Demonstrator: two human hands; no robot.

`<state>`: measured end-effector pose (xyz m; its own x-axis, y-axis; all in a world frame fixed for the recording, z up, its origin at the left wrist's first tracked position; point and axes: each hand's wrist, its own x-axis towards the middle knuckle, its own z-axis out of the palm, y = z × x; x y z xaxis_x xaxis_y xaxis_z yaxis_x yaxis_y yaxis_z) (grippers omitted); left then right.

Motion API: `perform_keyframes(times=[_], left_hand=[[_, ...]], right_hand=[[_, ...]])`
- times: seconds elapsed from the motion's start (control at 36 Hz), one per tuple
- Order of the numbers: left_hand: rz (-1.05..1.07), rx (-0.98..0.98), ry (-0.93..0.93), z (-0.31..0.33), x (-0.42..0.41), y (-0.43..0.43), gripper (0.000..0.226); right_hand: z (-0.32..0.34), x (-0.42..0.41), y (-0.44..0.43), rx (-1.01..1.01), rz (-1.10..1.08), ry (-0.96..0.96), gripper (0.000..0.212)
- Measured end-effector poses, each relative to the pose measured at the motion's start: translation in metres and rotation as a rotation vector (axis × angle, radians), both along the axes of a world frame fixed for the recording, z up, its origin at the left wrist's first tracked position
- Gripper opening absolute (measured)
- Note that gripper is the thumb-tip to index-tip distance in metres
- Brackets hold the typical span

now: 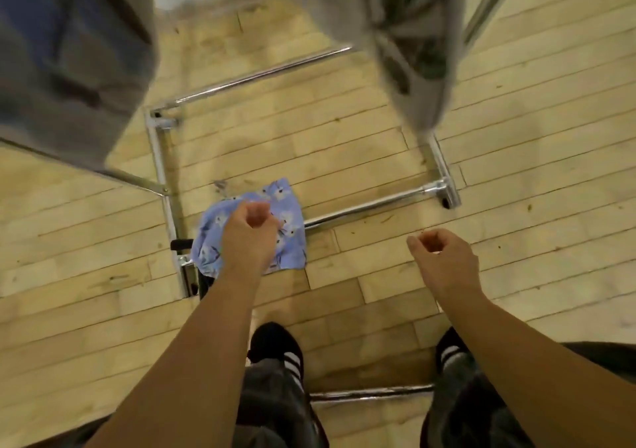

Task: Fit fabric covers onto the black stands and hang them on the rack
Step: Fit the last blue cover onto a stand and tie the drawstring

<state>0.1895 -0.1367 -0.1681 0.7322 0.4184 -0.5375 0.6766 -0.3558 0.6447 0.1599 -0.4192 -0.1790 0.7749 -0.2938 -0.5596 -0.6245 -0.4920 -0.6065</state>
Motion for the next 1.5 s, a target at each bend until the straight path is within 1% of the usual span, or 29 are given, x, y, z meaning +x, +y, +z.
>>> perform_keyframes(times=[0.17, 0.33, 0.47, 0.58, 0.64, 0.69, 0.75, 0.81, 0.92, 0.97, 1.06, 1.17, 1.31, 1.36, 1.42, 1.5], left_hand=[[-0.048, 0.055, 0.147, -0.032, -0.021, 0.019, 0.042], [-0.082, 0.131, 0.228, -0.055, -0.029, 0.034, 0.045], [-0.186, 0.305, 0.268, -0.066, -0.017, 0.055, 0.057], [-0.166, 0.428, 0.367, -0.069, -0.012, 0.076, 0.065], [-0.112, 0.417, 0.358, -0.073, -0.014, 0.089, 0.069], [-0.042, 0.341, 0.354, -0.075, -0.019, 0.096, 0.08], [-0.021, 0.3, 0.4, -0.074, -0.023, 0.095, 0.086], [-0.028, 0.305, 0.438, -0.074, -0.027, 0.093, 0.081], [-0.074, 0.329, 0.444, -0.08, -0.034, 0.091, 0.046], [-0.093, 0.319, 0.445, -0.078, -0.032, 0.083, 0.032], [-0.102, 0.28, 0.411, -0.073, -0.029, 0.069, 0.036], [-0.156, 0.228, 0.406, -0.058, -0.026, 0.054, 0.034], [-0.18, 0.092, 0.384, -0.021, -0.022, 0.03, 0.025], [-0.164, 0.06, 0.354, -0.007, -0.023, 0.019, 0.024], [-0.123, 0.04, 0.331, 0.008, -0.025, 0.008, 0.029], [-0.085, 0.031, 0.323, 0.034, -0.027, -0.009, 0.029]], right_hand=[[-0.029, -0.019, -0.009, -0.036, 0.038, 0.144, 0.012], [-0.054, -0.026, -0.012, -0.077, 0.01, 0.244, 0.014], [-0.065, -0.029, -0.01, -0.088, 0.025, 0.284, 0.009], [-0.071, -0.035, -0.008, -0.08, 0.033, 0.287, 0.01], [-0.07, -0.036, -0.008, -0.068, 0.037, 0.287, 0.01], [-0.07, -0.036, -0.008, -0.063, 0.034, 0.29, 0.01], [-0.069, -0.036, -0.007, -0.054, 0.025, 0.3, 0.011], [-0.068, -0.034, -0.005, -0.038, 0.022, 0.306, 0.011], [-0.064, -0.031, -0.001, 0.009, 0.036, 0.3, 0.009], [-0.062, -0.029, 0.002, 0.04, 0.048, 0.295, 0.008], [-0.057, -0.026, 0.007, 0.069, 0.059, 0.288, 0.004], [-0.042, -0.022, 0.011, 0.1, 0.06, 0.262, 0.005], [-0.011, -0.024, 0.016, 0.165, 0.039, 0.226, 0.005], [0.002, -0.026, 0.019, 0.188, 0.039, 0.202, 0.004], [0.017, -0.028, 0.025, 0.212, 0.047, 0.175, 0.003], [0.04, -0.031, 0.035, 0.254, 0.067, 0.141, 0.006]])
